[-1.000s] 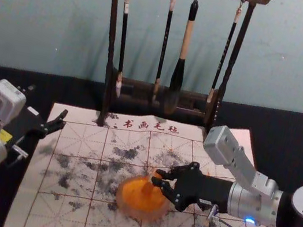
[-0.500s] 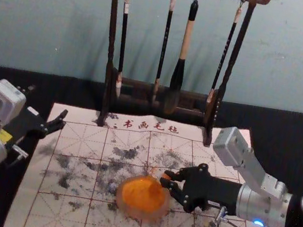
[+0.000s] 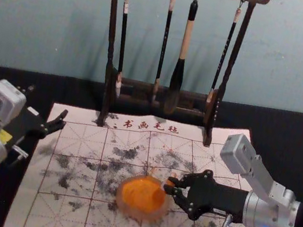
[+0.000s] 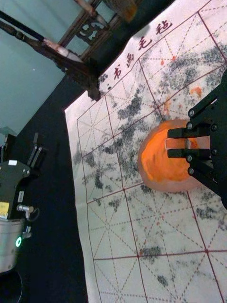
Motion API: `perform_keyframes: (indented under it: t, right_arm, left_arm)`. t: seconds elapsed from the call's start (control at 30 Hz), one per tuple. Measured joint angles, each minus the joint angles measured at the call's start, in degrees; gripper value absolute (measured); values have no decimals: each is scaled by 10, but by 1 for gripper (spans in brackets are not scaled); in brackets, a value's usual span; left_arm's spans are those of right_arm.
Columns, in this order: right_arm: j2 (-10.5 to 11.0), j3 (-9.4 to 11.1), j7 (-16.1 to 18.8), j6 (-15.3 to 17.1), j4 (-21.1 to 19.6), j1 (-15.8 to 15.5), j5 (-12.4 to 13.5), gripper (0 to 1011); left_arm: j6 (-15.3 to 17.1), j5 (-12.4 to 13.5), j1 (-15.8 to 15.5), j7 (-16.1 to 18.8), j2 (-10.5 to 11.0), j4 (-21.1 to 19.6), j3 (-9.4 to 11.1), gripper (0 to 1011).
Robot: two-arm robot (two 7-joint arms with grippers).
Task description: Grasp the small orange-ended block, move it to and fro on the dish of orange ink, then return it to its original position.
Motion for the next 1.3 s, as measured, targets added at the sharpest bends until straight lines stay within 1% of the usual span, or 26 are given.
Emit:
perform_keyframes:
  t: [0.2,0.43,0.77,0.93,1.3]
  right_arm:
    - [4,-3,4,1,-11,-5,2,101]
    - [1,-10,7,1,-14,-4,0,100]
    - [-10,-26,13,0,-12,7,-9,100]
    - [-19,-34,13,-1,-6,16,-17,100]
    - [-34,-41,6,1,14,34,-32,100]
  left_arm:
    - [0,0,0,0,0,0,0,1001]
    - [0,0,0,0,0,0,0,1001]
    - [0,0,0,0,0,0,0,1001]
    - [0,0,0,0,0,0,0,1001]
    - [0,0,0,0,0,0,0,1001]
